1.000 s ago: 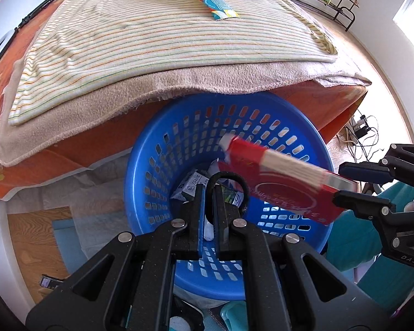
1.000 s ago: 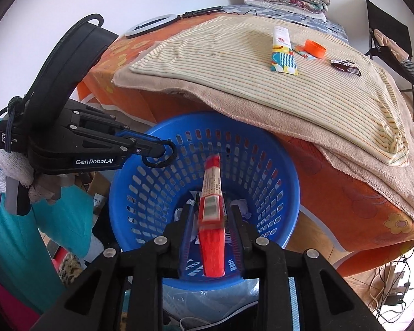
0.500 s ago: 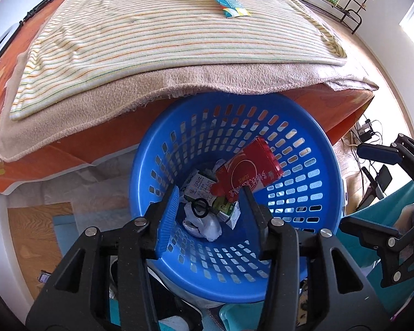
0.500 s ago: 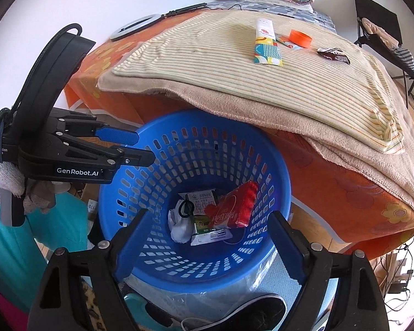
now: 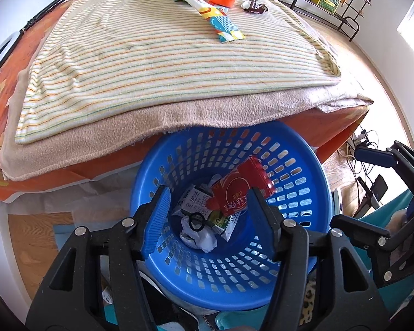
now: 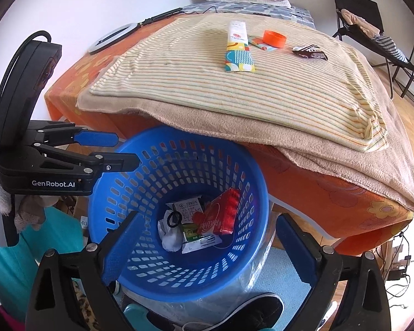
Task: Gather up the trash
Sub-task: 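Move both tools back over the towel toward the tissue pack and wrapper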
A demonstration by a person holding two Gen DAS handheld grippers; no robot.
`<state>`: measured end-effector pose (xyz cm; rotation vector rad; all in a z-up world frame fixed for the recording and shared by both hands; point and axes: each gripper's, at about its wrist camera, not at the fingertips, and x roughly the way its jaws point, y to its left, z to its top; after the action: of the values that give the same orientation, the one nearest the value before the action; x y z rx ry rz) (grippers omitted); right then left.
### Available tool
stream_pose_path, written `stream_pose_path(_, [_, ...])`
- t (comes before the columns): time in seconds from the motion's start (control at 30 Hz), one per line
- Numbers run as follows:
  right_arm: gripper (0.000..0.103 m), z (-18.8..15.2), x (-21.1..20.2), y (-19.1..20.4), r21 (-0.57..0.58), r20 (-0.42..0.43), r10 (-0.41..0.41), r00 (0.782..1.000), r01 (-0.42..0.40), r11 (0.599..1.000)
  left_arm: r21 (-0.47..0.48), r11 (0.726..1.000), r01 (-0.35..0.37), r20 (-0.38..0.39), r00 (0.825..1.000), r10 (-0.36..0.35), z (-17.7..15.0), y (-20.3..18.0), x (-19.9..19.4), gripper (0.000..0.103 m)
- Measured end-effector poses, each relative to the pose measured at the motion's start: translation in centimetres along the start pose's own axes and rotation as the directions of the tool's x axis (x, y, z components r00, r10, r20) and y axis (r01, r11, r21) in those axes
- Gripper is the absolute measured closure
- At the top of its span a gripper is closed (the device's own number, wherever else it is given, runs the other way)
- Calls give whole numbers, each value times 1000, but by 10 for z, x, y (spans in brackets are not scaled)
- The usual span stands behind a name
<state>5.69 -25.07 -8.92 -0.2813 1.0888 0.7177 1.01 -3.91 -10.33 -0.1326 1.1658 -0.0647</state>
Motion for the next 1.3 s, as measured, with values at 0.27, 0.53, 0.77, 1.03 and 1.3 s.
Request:
stream_pose_path(0.27, [3,32,-15,-24,71,47,-17,999,14,997,-36,999,8,70,998,-6,44,3,-21,43])
stream_pose_path(0.53, [3,73,-27,-55,115,104,-50,993,38,993,-53,998,20,118,993,-14,92,7,-27,43])
stream_pose_path(0.77, [3,118,-25,-96,213,156,-66,986,31,977,-98,994,49,131,991,-36,131,14,-17,43])
stream_pose_path(1.03, [3,172,3,-150,355,182,-81,980,12,935,-150,984,100,133,988,-80,175,19,3,43])
stream_pose_path(1.3, [8,211,44,-195,466,155,-56,986,-23,885,-196,973,124,108,989,-104,202,26,32,43])
